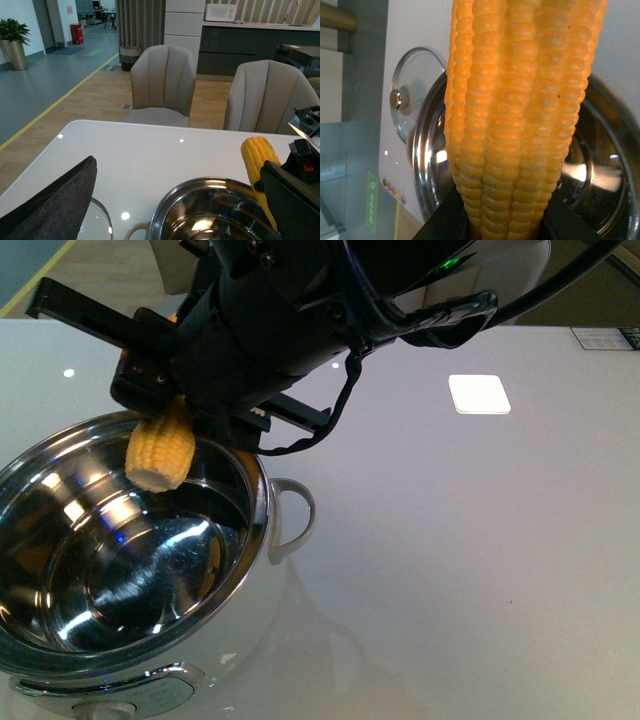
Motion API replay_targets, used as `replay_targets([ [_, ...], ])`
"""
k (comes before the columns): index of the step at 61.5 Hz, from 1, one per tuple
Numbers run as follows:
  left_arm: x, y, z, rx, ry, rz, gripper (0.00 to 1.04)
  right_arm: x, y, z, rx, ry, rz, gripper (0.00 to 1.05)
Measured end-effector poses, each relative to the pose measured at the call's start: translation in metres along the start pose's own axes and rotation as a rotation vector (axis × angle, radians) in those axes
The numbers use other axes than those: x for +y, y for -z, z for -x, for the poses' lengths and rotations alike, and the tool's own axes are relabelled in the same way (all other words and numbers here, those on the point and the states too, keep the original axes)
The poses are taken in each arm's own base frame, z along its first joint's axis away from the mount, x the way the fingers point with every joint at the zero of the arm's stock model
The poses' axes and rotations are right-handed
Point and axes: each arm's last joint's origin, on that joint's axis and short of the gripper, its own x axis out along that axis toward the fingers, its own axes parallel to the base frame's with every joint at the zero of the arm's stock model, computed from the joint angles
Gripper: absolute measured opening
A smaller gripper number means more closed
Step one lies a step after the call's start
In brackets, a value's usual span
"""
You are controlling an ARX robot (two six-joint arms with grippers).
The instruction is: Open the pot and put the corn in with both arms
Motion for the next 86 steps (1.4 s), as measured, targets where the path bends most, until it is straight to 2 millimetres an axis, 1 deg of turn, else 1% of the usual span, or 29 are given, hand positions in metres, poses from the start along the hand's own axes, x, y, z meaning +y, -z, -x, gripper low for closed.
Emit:
replay_targets([
  [7,0.000,0.000,0.000,0.000,0.000,0.000,0.98,0.002,0.007,-0.002,0.024,-0.005,0.005,0.19],
  [21,0.000,0.000,0.000,0.000,0.000,0.000,0.98,-0.003,0.025,-0.005,0.102,0.006,0.025,0.19],
  [32,0.000,0.000,0.000,0.000,0.000,0.000,0.98,-0.005,0.031,-0.007,0.125,0.009,0.035,0.19],
  [43,0.000,0.000,0.000,0.000,0.000,0.000,0.98,-0.006,0.033,-0.008,0.130,0.008,0.034,0.19],
  [45,0.000,0.000,0.000,0.000,0.000,0.000,0.98,-0.006,0.033,-0.008,0.129,0.007,0.034,0.24],
  [47,0.000,0.000,0.000,0.000,0.000,0.000,0.98,-0.006,0.033,-0.008,0.130,0.004,0.034,0.32],
  [49,0.000,0.000,0.000,0.000,0.000,0.000,0.98,-0.006,0.033,-0.008,0.130,0.003,0.034,0.36],
  [56,0.000,0.000,0.000,0.000,0.000,0.000,0.98,-0.007,0.034,-0.008,0.133,0.000,0.029,0.56],
  [58,0.000,0.000,0.000,0.000,0.000,0.000,0.98,-0.008,0.034,-0.008,0.135,0.004,0.026,0.63],
  [61,0.000,0.000,0.000,0.000,0.000,0.000,0.98,-0.009,0.035,-0.007,0.136,0.005,0.023,0.70],
  [64,0.000,0.000,0.000,0.000,0.000,0.000,0.98,-0.010,0.036,-0.007,0.136,0.008,0.018,0.80],
  [65,0.000,0.000,0.000,0.000,0.000,0.000,0.98,-0.011,0.036,-0.006,0.136,0.008,0.017,0.82],
  [70,0.000,0.000,0.000,0.000,0.000,0.000,0.98,-0.012,0.035,-0.003,0.132,0.007,0.007,0.95],
  [72,0.000,0.000,0.000,0.000,0.000,0.000,0.98,-0.013,0.034,-0.002,0.126,0.005,0.002,0.97],
  [79,0.000,0.000,0.000,0.000,0.000,0.000,0.98,-0.015,0.029,0.007,0.089,-0.013,-0.021,0.96],
  [86,0.000,0.000,0.000,0.000,0.000,0.000,0.98,-0.023,0.017,0.025,0.007,-0.048,-0.069,0.96],
])
